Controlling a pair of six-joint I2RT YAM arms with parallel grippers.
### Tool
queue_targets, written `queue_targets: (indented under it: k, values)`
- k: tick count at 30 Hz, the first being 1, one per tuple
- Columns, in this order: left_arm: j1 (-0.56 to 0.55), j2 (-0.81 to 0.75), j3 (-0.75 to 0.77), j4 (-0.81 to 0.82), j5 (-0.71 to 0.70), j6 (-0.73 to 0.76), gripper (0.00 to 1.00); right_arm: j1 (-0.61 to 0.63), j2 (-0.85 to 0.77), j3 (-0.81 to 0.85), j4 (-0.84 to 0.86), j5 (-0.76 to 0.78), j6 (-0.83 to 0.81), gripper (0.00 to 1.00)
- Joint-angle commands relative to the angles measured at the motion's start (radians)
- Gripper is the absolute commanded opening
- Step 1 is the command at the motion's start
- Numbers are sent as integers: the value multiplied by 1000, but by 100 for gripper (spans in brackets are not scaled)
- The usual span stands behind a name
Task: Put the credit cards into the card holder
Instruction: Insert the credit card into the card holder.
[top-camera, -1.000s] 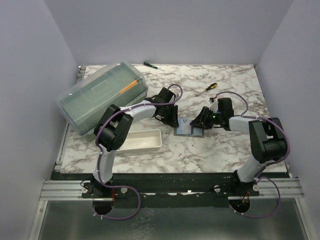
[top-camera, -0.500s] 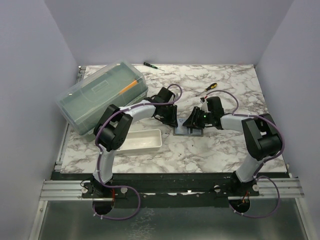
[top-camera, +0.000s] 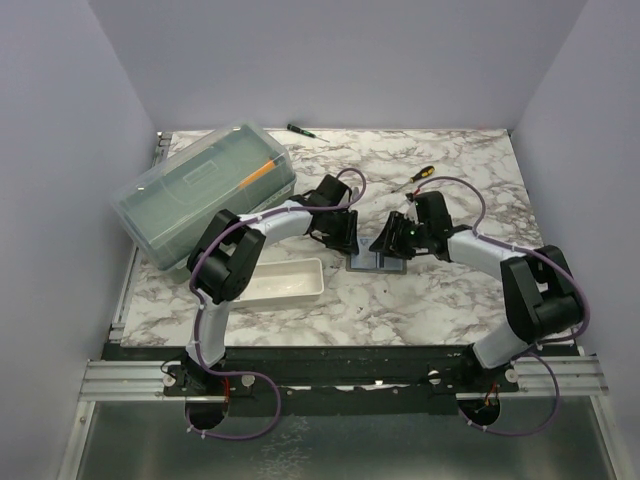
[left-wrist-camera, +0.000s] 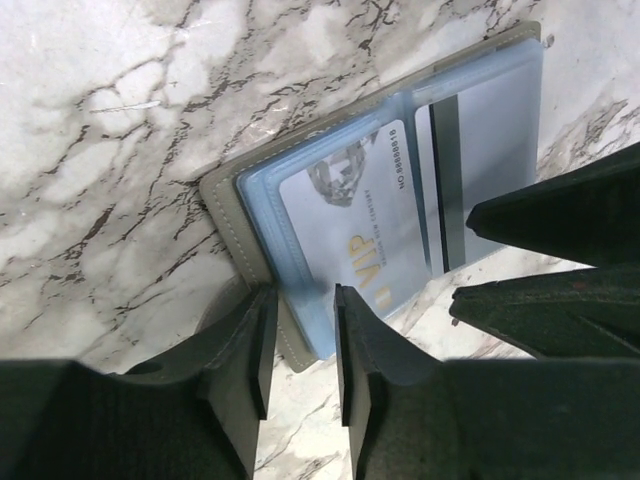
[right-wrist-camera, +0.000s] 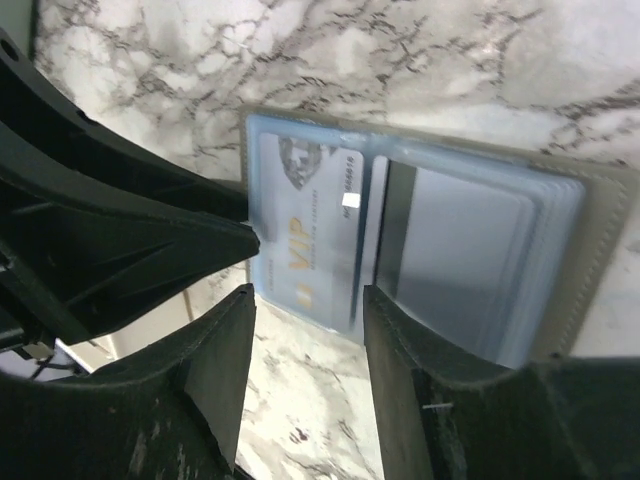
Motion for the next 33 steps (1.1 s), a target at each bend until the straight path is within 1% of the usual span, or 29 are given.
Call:
queue_targets:
  k: [1, 4, 8, 10, 13, 16, 19, 23, 27, 33]
  values:
    - [-9, -64, -6, -1, -31, 29, 38, 8, -86, 27, -203, 174, -77, 54]
    - [-9, -79, -7, -4, -43, 38, 45, -6, -124, 24, -256, 231, -108, 61]
    - [-8, -92, -10, -10, -68, 49, 53, -78, -147, -3, -267, 215, -128, 65]
    - [-7, -87, -10, -14, -75, 51, 55, -118, -156, -23, -244, 170, -131, 66]
    - [-5, -73, -7, -20, -77, 47, 56, -180, -154, -59, -185, 57, -132, 69]
    - [-2, -61, -4, -23, -88, 47, 57, -214, -123, -78, -123, -24, -135, 73]
    - [0, -47, -3, -27, -99, 50, 58, -230, -81, -74, -87, -58, -138, 73]
    - [2, -40, -6, -30, -106, 45, 52, -243, -33, -62, -67, -78, -146, 73]
    - [2, -27, -6, -30, -109, 40, 43, -244, 8, -64, -35, -110, -153, 74]
    - [2, 10, 0, -30, -68, 18, 37, -244, 39, -71, 13, -214, -135, 72]
